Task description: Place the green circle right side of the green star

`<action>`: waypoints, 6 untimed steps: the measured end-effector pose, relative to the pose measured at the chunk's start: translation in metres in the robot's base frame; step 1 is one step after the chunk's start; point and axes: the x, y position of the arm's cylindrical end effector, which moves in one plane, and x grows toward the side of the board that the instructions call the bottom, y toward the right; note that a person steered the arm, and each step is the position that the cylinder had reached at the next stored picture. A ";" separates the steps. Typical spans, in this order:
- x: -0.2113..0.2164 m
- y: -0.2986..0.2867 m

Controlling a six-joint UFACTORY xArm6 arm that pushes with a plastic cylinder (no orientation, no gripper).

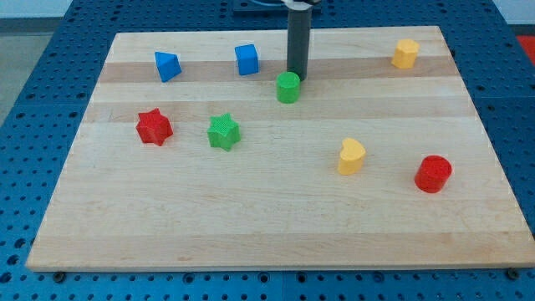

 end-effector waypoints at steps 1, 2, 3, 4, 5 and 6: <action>0.005 -0.012; 0.020 -0.023; 0.039 -0.034; 0.053 -0.044; 0.068 -0.054; 0.096 -0.069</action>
